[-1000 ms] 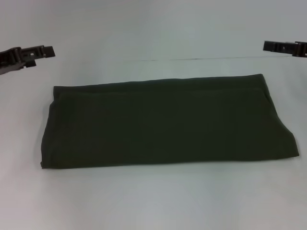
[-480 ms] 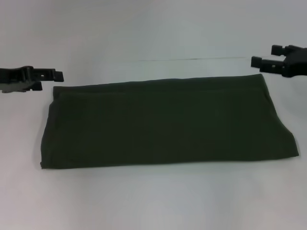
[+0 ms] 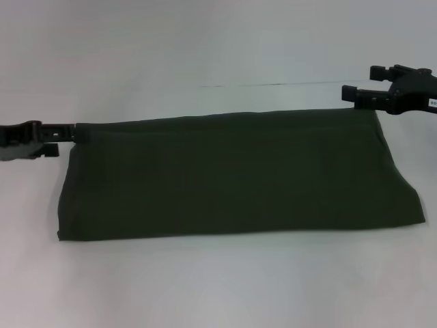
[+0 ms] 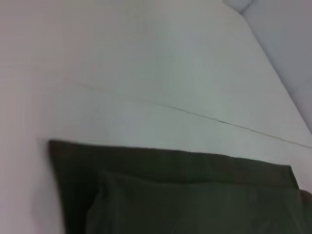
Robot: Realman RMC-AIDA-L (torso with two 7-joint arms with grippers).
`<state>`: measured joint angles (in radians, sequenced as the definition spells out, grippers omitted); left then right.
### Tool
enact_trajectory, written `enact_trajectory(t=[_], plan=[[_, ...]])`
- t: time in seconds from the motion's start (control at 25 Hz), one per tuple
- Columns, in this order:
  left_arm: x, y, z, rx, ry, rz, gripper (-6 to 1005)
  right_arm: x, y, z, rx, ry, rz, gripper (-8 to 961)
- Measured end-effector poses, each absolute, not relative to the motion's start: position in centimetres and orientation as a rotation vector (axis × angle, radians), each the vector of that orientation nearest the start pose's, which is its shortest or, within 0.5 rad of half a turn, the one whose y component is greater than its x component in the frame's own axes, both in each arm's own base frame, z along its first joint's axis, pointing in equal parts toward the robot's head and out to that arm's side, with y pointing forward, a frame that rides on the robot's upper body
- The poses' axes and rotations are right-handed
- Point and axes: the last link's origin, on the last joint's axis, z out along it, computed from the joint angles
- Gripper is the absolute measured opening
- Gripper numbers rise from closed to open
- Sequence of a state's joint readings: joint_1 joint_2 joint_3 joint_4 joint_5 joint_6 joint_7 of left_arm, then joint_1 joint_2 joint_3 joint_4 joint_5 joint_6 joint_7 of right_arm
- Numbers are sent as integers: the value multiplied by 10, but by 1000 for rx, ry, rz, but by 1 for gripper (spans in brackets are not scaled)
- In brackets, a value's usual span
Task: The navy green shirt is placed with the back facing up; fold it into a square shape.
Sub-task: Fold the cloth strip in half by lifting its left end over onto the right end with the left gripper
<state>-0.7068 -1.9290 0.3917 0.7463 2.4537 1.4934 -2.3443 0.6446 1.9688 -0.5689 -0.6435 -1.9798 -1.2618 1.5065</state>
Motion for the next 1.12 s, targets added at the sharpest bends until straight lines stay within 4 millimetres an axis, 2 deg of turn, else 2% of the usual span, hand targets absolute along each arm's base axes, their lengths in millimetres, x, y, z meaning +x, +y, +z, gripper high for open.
enact_trajectory(t=[0.28, 0.44, 0.64, 1.12], plan=[[-304, 365, 107, -2041, -1858, -538, 890, 260, 416, 69, -2389, 660, 569, 933], [-322, 352, 108, -1954, -1906, -530, 890, 254, 418, 64, -2408, 629, 569, 932], [-339, 343, 102, -1874, -1941, -506, 890, 246, 419, 56, -2443, 604, 553, 931], [-349, 335, 73, -1822, -2086, -486, 886, 237, 414, 41, -2543, 551, 514, 929]])
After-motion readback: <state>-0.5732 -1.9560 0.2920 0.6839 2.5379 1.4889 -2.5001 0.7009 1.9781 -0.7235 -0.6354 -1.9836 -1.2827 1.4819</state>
